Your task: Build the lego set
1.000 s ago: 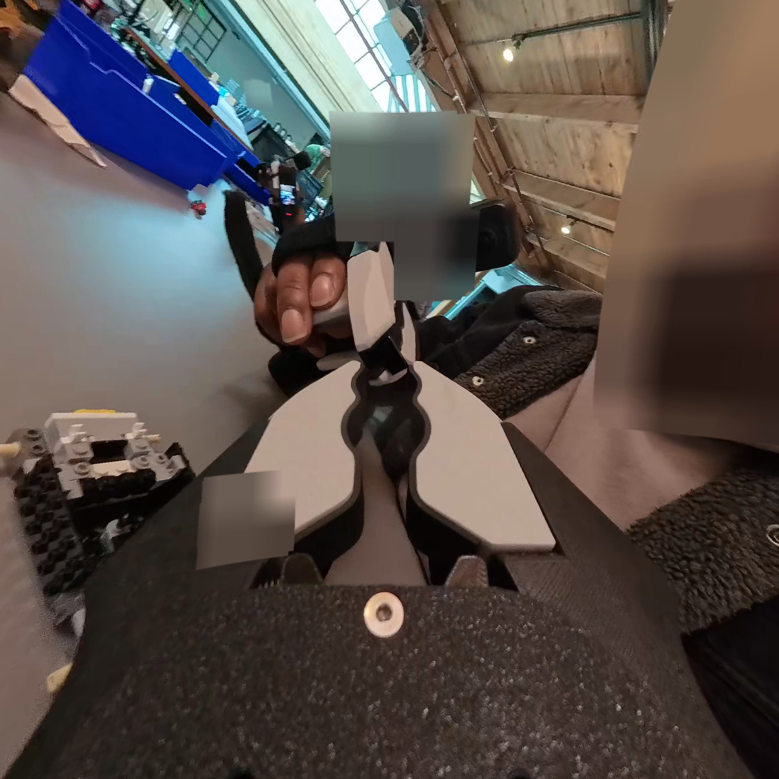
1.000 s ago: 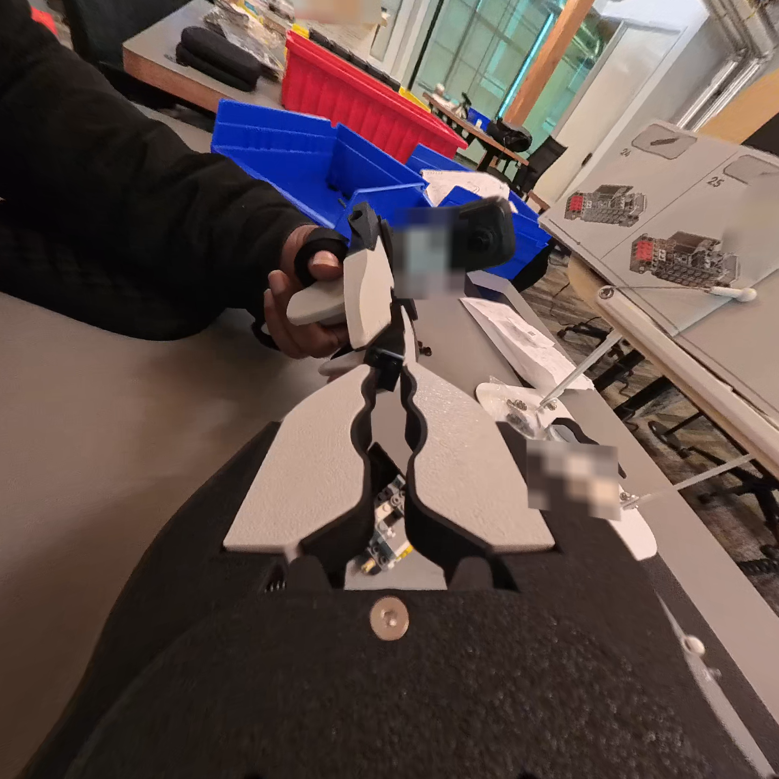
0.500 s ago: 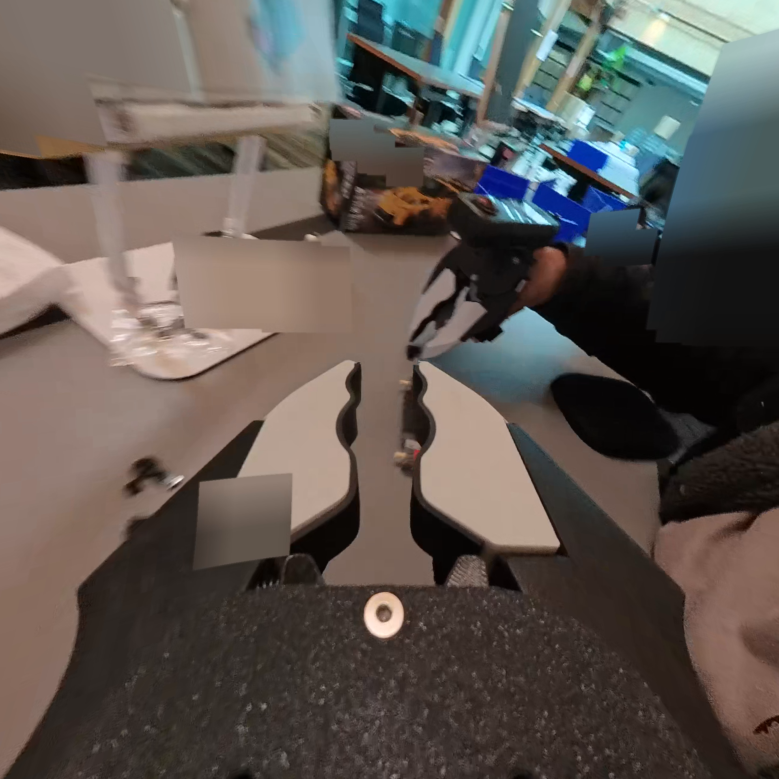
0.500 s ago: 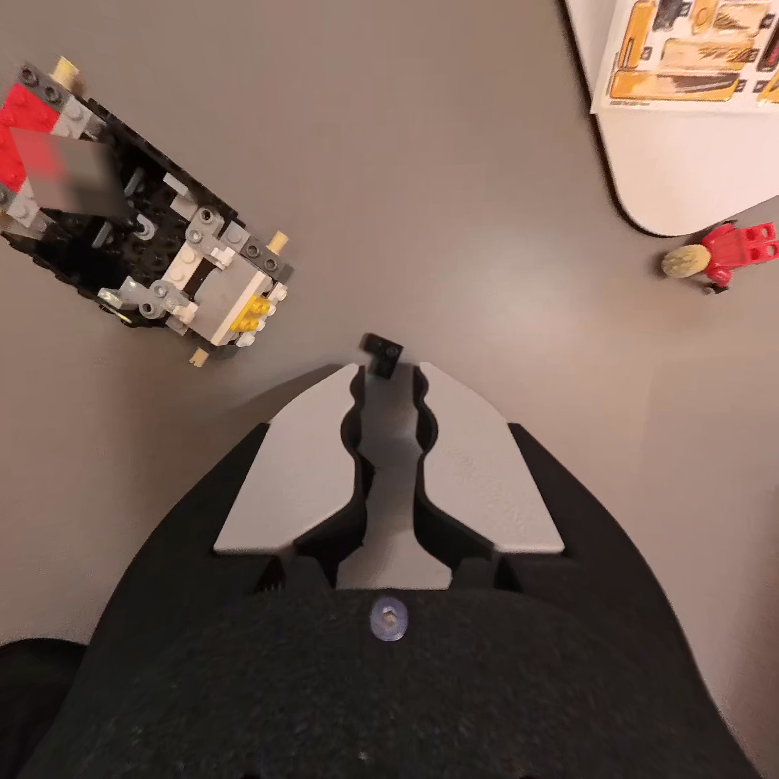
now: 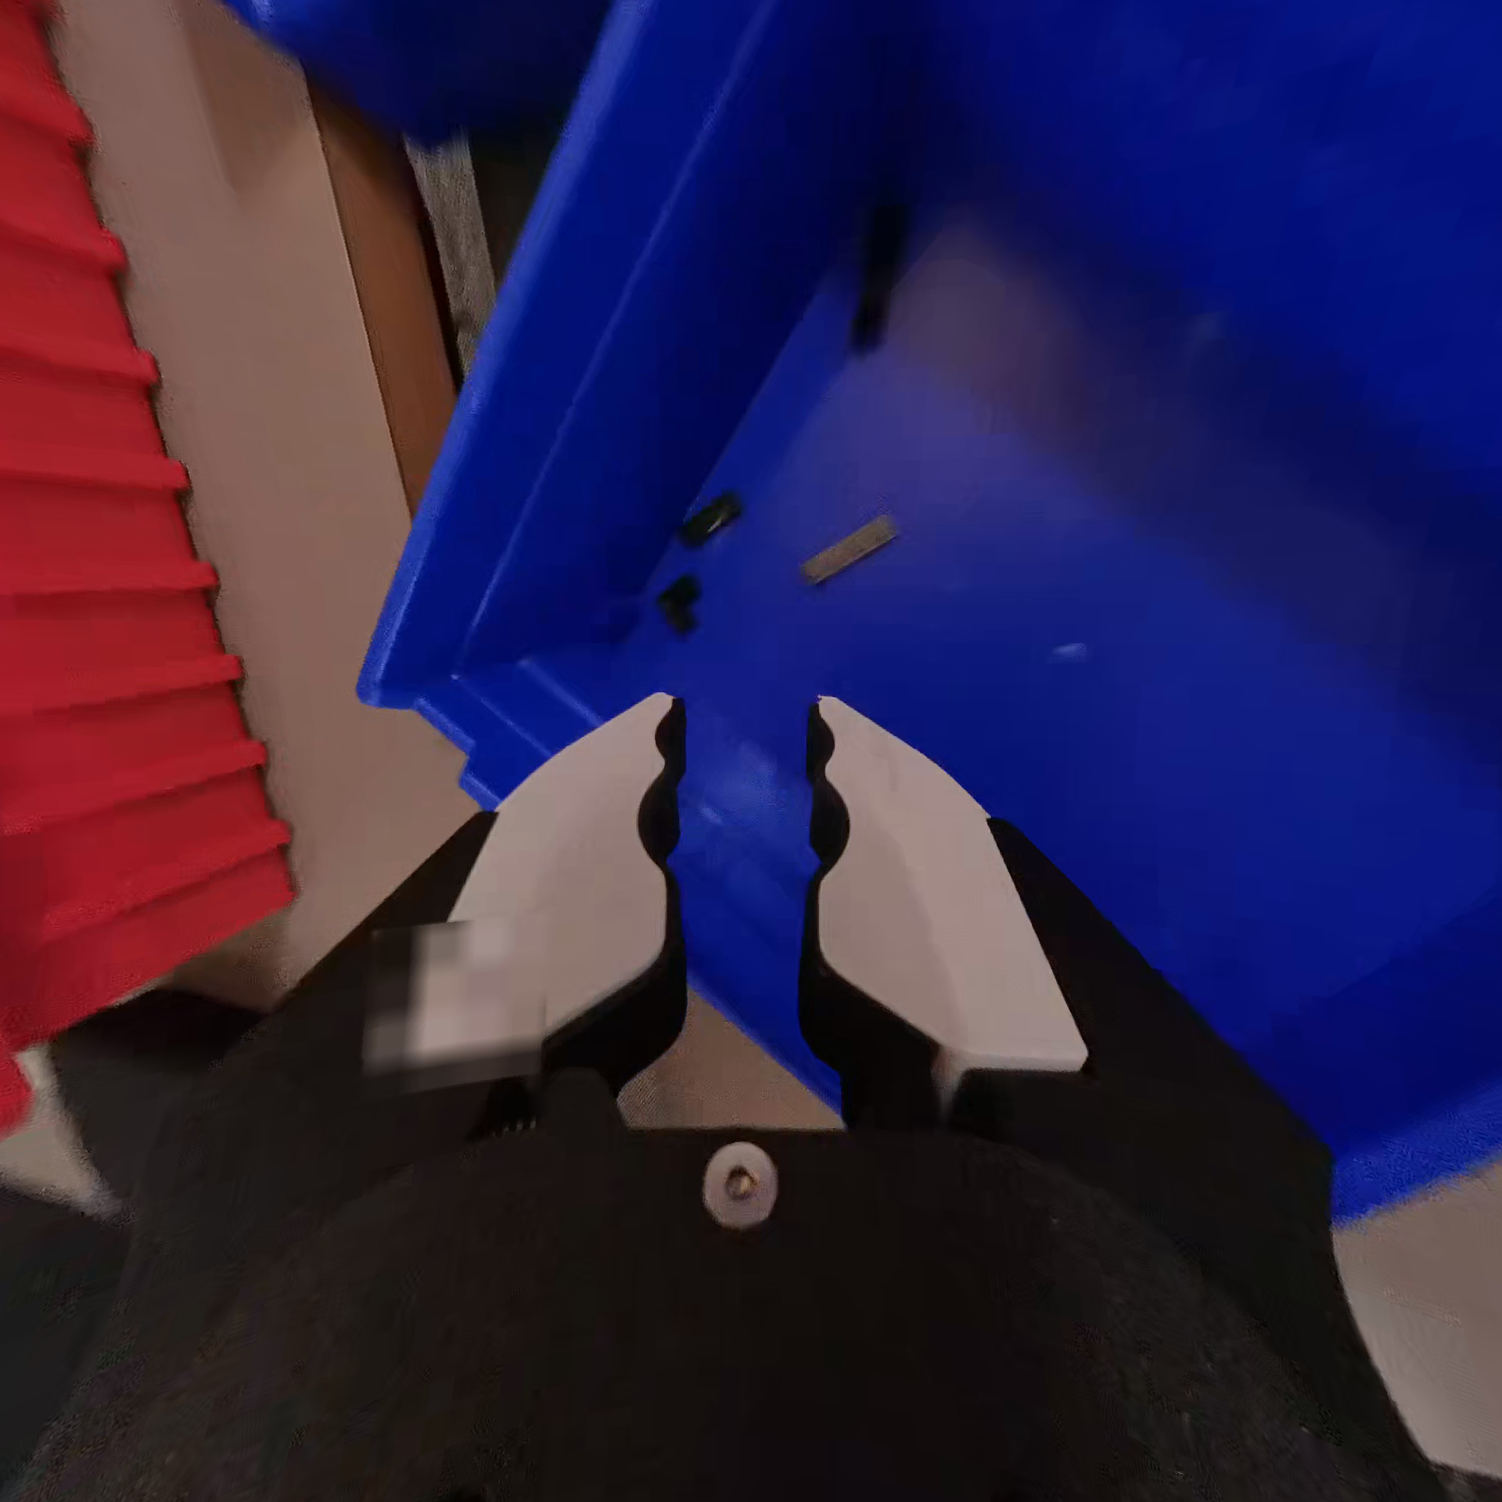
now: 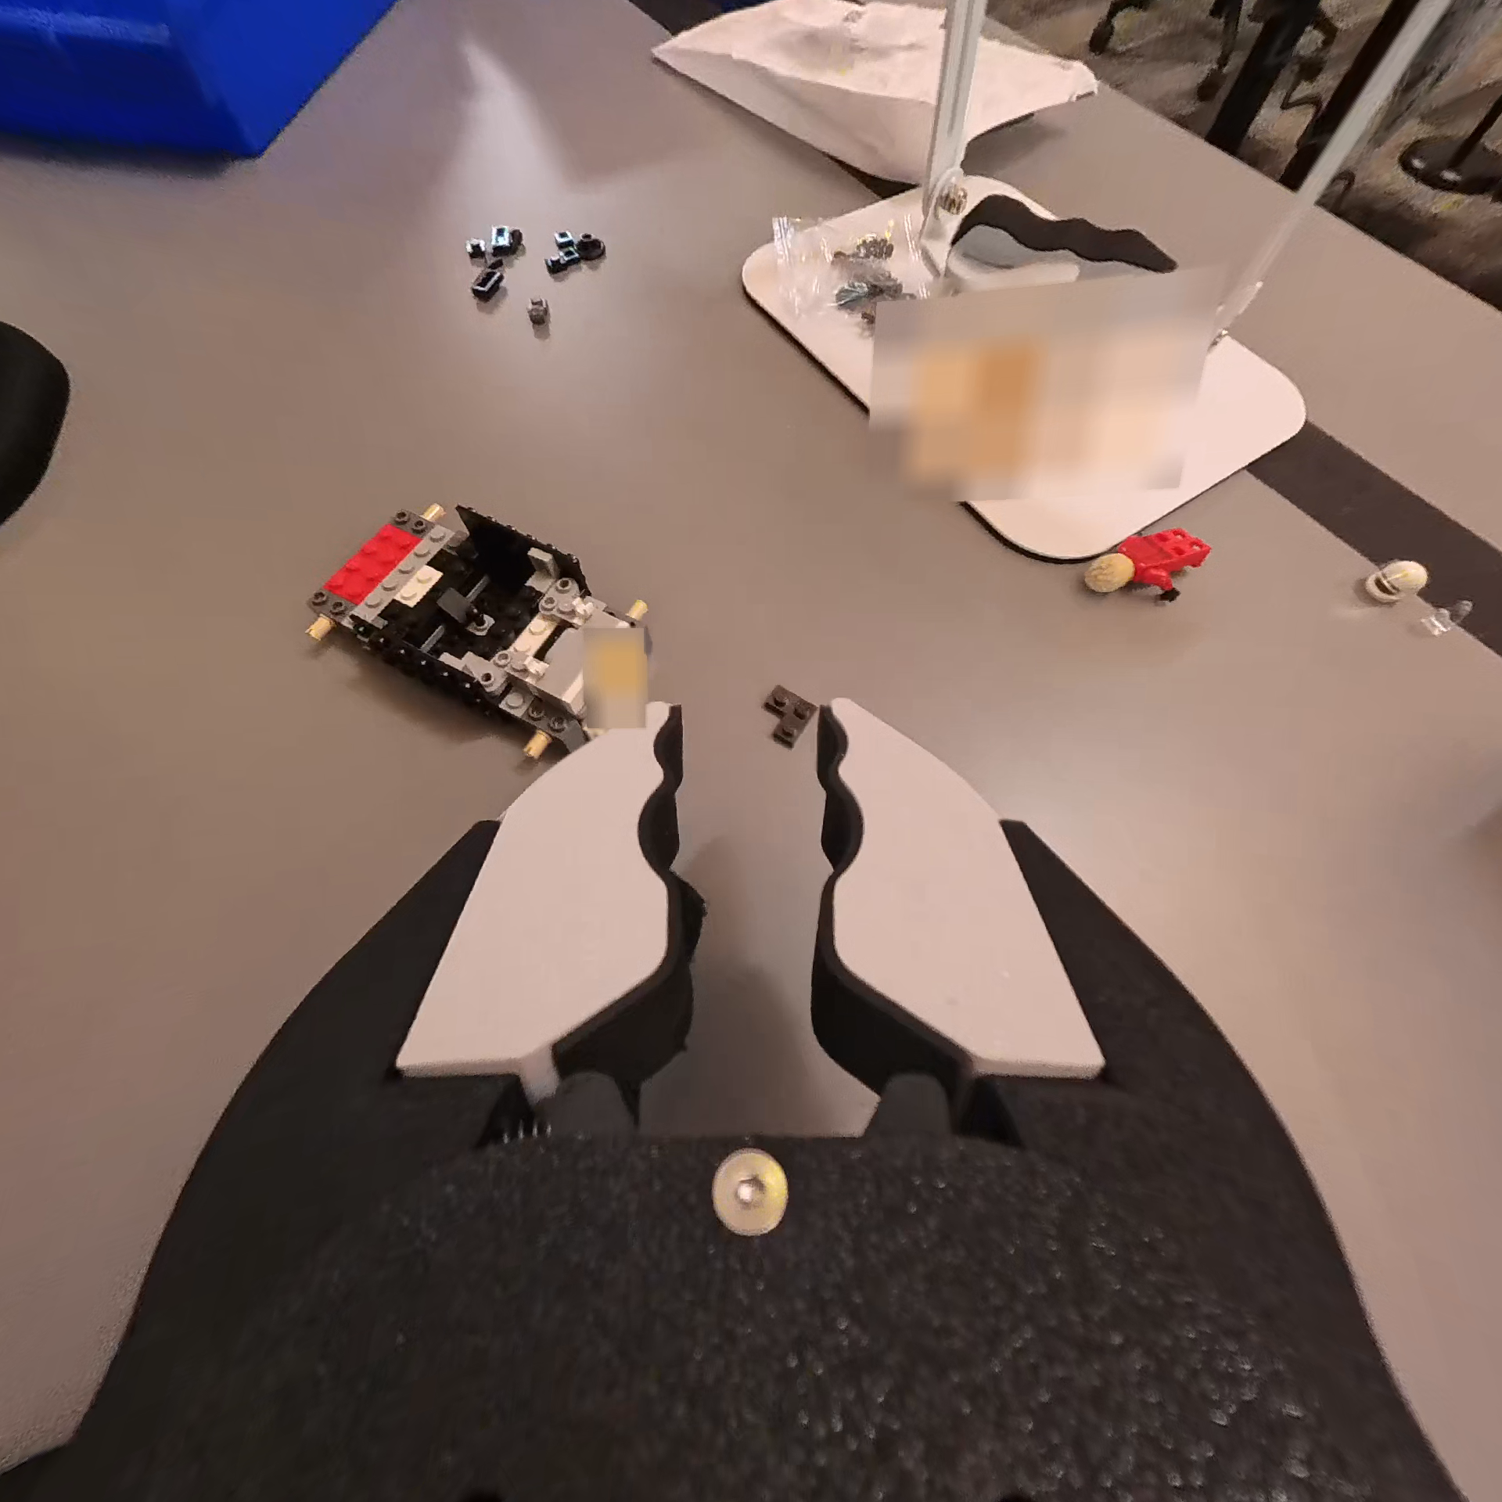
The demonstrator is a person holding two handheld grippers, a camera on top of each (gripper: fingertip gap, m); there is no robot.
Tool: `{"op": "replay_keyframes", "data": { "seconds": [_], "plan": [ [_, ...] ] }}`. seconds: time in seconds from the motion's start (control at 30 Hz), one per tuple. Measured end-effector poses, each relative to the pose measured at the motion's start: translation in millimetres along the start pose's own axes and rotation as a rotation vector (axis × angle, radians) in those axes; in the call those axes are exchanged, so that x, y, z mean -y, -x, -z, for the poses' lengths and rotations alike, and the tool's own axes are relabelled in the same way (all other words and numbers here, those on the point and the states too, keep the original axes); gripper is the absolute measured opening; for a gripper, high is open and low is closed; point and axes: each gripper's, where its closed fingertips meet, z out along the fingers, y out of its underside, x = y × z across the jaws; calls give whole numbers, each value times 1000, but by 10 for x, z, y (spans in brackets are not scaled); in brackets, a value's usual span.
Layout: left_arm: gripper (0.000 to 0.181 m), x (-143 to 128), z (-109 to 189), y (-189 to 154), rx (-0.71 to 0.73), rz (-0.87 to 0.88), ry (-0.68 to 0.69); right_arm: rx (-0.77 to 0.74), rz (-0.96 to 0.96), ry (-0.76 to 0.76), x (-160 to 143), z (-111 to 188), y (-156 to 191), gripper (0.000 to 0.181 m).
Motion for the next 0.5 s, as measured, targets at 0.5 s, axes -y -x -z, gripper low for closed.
{"op": "replay_keyframes", "data": {
  "seconds": [0.5],
  "plan": [
    [28, -147, -901, 228, 110, 126, 382, 24, 7, -4, -44, -48, 97, 28]
  ]
}}
